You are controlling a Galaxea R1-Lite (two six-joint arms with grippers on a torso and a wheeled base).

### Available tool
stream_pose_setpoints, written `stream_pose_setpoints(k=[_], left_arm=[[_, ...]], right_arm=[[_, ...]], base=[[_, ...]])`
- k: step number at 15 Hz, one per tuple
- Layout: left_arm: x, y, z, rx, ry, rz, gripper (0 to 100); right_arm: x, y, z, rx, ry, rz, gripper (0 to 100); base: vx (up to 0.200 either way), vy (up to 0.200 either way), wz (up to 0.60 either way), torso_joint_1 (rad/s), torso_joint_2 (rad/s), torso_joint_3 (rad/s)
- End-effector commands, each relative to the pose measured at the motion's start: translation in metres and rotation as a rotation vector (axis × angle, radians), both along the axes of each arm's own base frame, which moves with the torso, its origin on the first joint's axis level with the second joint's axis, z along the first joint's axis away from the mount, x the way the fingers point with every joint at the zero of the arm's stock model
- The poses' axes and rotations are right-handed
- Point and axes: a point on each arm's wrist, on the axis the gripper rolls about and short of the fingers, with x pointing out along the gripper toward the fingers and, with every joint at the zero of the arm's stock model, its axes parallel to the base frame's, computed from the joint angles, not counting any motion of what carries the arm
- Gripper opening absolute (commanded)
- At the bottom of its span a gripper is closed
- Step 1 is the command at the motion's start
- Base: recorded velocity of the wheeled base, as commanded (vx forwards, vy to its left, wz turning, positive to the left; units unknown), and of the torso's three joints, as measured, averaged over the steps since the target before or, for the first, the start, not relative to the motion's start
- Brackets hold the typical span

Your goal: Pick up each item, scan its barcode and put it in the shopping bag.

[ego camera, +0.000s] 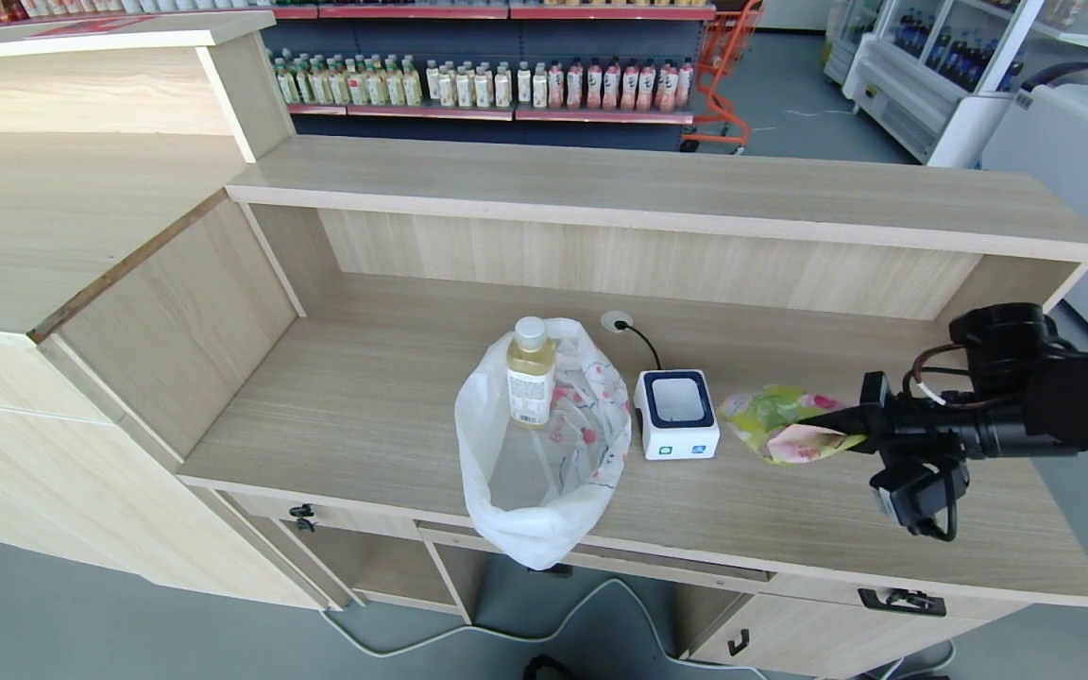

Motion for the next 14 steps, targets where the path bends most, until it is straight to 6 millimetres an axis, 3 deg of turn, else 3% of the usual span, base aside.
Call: stream_pose_setpoints(k=[1, 4, 6, 8, 10, 11, 14], left_arm=[[0.0, 0.0, 0.0, 0.0, 0.0, 0.0, 100], [0.0, 0.0, 0.0, -0.002, 0.0, 0.0, 100], [0.0, 0.0, 0.0, 0.0, 0.0, 0.0, 100], [0.0, 0.0, 0.0, 0.0, 0.0, 0.0, 100], [0.0, 0.0, 0.0, -0.002, 0.0, 0.0, 100], [0.0, 0.0, 0.0, 0.0, 0.0, 0.0, 100], [0.0, 0.0, 0.0, 0.0, 0.0, 0.0, 100]], right_arm=[[-0.035, -0.023, 0.04, 0.105, -0.026, -0.096, 0], [-0.064, -0.03, 0.081, 0.293, 0.043, -0.256, 0], [-0.098, -0.021, 0.124, 0.588, 0.175, -0.514, 0], [-0.121, -0.007, 0.149, 0.917, 0.296, -0.783, 0], [-0.133, 0.0, 0.151, 1.166, 0.429, -0.928, 0], [-0.138, -0.001, 0.143, 1.221, 0.481, -0.963, 0], [-0.165, -0.019, 0.125, 1.247, 0.429, -1.079, 0]], base=[[0.0, 0.0, 0.0, 0.0, 0.0, 0.0], [0.0, 0.0, 0.0, 0.0, 0.0, 0.0], [0.0, 0.0, 0.0, 0.0, 0.0, 0.0], [0.0, 0.0, 0.0, 0.0, 0.0, 0.0], [0.0, 0.0, 0.0, 0.0, 0.0, 0.0], [0.0, 0.0, 0.0, 0.0, 0.0, 0.0], [0.0, 0.0, 0.0, 0.0, 0.0, 0.0]])
